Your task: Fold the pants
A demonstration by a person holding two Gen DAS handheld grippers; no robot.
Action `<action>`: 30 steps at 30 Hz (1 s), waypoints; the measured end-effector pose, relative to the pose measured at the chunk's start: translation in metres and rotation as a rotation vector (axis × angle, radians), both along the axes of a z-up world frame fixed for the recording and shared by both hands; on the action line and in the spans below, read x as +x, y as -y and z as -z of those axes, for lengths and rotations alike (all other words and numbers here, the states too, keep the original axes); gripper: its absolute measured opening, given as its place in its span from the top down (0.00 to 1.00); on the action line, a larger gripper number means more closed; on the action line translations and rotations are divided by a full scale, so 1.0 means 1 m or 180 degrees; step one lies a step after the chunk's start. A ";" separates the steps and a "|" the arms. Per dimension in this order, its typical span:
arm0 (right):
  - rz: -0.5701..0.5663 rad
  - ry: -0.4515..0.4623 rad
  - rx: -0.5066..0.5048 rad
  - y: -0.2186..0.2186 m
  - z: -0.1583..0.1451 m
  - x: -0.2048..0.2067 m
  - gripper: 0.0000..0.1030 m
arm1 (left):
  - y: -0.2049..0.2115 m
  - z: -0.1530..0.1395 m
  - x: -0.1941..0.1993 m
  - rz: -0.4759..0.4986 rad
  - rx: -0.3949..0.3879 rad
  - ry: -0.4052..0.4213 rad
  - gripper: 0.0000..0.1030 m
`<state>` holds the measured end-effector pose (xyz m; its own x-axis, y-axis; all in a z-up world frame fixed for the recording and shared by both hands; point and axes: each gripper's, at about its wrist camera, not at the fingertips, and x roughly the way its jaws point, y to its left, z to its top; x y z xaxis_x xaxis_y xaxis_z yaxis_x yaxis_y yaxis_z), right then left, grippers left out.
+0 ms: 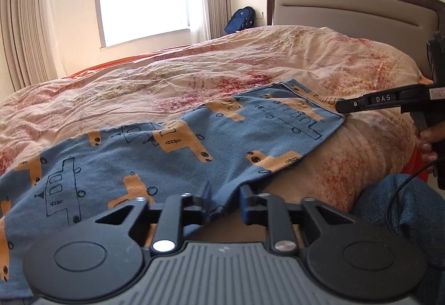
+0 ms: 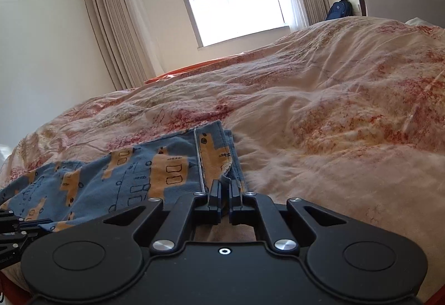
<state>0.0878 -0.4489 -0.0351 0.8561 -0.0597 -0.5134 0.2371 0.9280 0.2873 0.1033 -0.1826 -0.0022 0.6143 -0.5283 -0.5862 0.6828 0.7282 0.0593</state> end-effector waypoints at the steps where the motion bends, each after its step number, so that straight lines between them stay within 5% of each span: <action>1: -0.0006 -0.0008 -0.0031 -0.001 -0.002 0.000 0.92 | -0.005 -0.002 -0.002 -0.0053 -0.0063 0.0009 0.40; 3: -0.0036 -0.0038 -0.0078 -0.004 -0.006 -0.002 0.85 | -0.014 -0.005 -0.006 -0.0161 -0.0150 0.0038 0.31; 7: -0.0044 -0.0045 -0.0191 -0.011 -0.015 -0.007 0.37 | -0.043 -0.013 -0.012 -0.0610 -0.0270 0.0156 0.10; 8: -0.0065 -0.0033 -0.0217 -0.015 -0.018 -0.008 0.33 | -0.052 -0.014 -0.012 -0.0763 -0.0283 0.0178 0.05; 10: -0.0150 -0.0015 -0.0262 -0.024 -0.022 -0.008 0.11 | -0.074 -0.018 -0.013 -0.1107 -0.0305 0.0197 0.03; 12: -0.0270 -0.0001 -0.0322 -0.037 -0.027 -0.006 0.01 | -0.099 -0.021 -0.013 -0.1372 -0.0333 0.0191 0.01; 23: -0.1115 0.0020 -0.0445 -0.134 -0.058 0.055 0.01 | -0.270 -0.021 0.004 -0.2826 -0.0529 0.0101 0.01; 30: -0.1694 0.0223 -0.0273 -0.221 -0.054 0.118 0.01 | -0.327 -0.018 0.039 -0.3053 -0.0643 0.0012 0.01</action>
<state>0.2054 -0.2278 0.0189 0.8115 0.3521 -0.4664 -0.2890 0.9355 0.2035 0.1424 0.1444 0.0153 0.8370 0.1059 -0.5369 -0.2040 0.9708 -0.1265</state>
